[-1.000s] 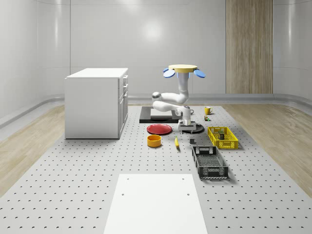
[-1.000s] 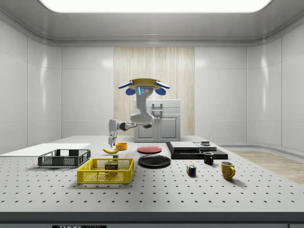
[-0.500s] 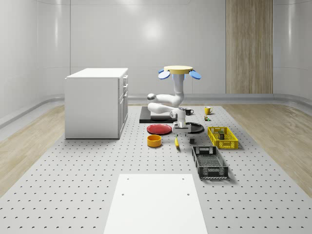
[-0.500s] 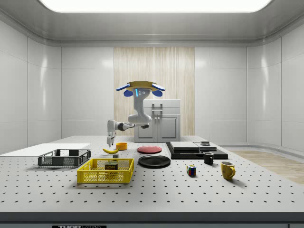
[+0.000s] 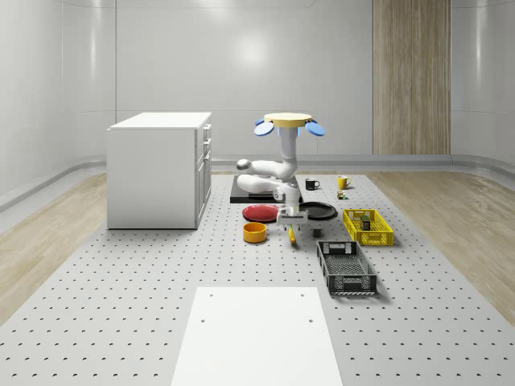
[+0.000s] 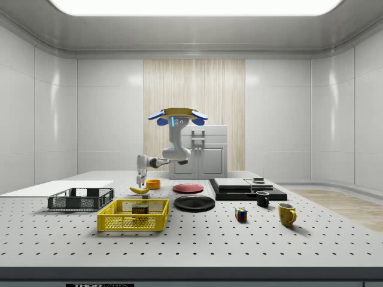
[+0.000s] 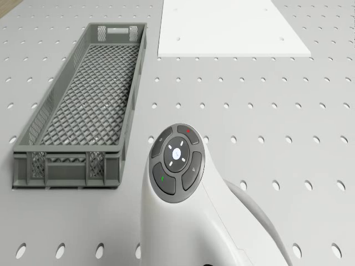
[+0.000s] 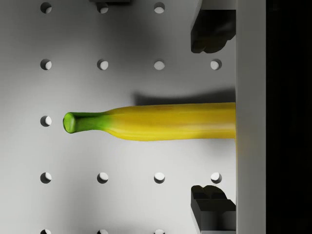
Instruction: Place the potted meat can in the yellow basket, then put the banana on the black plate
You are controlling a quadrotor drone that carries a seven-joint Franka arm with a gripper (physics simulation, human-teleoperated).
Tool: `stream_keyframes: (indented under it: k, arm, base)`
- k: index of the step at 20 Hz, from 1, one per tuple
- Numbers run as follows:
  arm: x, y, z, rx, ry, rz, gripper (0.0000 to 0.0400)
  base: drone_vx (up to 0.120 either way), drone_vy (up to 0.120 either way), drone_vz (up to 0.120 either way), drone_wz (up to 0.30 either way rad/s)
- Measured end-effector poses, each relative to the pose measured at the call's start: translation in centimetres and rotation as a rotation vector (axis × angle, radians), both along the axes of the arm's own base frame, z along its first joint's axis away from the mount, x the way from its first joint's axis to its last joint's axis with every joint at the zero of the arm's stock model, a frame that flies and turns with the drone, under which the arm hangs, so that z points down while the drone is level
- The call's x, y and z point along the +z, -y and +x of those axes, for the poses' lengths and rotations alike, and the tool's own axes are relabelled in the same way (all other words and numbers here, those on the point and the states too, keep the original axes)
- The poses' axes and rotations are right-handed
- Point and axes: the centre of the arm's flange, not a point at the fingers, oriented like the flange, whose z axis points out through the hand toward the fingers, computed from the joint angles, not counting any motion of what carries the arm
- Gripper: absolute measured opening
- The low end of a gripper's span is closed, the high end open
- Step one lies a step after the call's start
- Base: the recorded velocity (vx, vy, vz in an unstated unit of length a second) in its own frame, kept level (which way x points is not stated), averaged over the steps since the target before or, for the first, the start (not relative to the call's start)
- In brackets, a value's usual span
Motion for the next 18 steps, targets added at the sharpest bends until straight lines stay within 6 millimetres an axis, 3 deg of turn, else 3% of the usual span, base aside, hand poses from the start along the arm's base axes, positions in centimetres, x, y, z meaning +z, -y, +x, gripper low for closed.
stream_keyframes:
  k: [5, 18]
  arm:
    - [0.6, 0.0, 0.0, 0.0, 0.0, 0.0, 0.04]
    - [4.8, 0.0, 0.0, 0.0, 0.0, 0.0, 0.04]
  base:
    - [0.0, 0.0, 0.0, 0.0]
    - [0.0, 0.0, 0.0, 0.0]
